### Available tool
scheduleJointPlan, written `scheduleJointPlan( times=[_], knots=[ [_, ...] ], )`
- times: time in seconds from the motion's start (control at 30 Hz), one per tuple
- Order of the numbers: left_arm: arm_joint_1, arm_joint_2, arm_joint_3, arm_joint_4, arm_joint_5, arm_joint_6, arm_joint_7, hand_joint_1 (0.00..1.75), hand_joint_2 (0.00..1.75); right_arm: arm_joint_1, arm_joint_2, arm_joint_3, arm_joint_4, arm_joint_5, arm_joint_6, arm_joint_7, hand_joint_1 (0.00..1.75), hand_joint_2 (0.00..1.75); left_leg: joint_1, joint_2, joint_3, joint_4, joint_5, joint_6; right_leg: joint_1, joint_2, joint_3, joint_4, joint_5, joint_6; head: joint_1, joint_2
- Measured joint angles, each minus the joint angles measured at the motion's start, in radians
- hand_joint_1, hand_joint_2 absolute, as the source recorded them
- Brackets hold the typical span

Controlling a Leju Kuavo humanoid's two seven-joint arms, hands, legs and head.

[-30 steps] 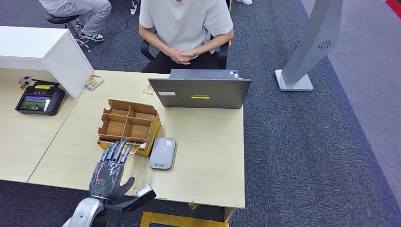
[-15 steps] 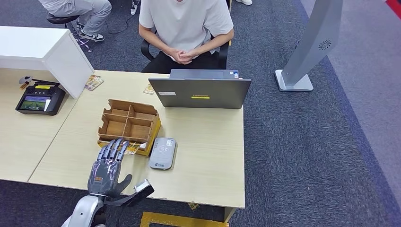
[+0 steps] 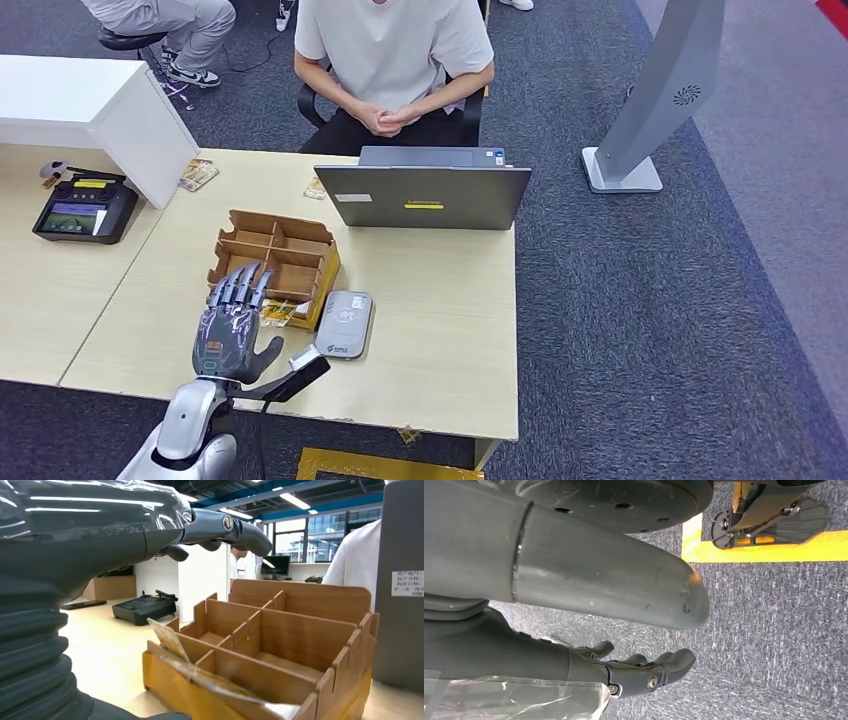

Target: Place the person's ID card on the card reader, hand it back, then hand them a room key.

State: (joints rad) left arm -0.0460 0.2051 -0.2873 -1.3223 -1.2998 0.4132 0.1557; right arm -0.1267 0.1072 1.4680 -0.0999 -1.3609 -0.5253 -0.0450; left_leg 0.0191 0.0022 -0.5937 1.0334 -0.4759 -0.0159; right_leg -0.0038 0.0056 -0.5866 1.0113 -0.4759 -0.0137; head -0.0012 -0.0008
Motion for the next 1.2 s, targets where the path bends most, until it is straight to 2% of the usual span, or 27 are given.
scheduleJointPlan(
  times=[0.87,1.2],
  knots=[
    [-0.049,-0.017,0.012,0.036,0.008,0.001,0.000,0.00,1.75,-0.001,0.000,0.019,0.000,-0.001,0.003,0.004,0.00,0.00,0.000,0.000,0.000,0.000,0.000,0.000,0.000,0.000,0.000,0.000,0.000,0.000,0.000,0.000],
    [-0.053,-0.019,0.012,0.043,0.020,-0.052,0.021,0.00,1.75,-0.001,0.000,0.022,0.000,-0.012,0.006,0.004,0.00,0.00,0.000,0.000,0.000,0.000,0.000,0.000,0.000,0.000,0.000,0.000,0.000,0.000,0.000,0.000]
  ],
)
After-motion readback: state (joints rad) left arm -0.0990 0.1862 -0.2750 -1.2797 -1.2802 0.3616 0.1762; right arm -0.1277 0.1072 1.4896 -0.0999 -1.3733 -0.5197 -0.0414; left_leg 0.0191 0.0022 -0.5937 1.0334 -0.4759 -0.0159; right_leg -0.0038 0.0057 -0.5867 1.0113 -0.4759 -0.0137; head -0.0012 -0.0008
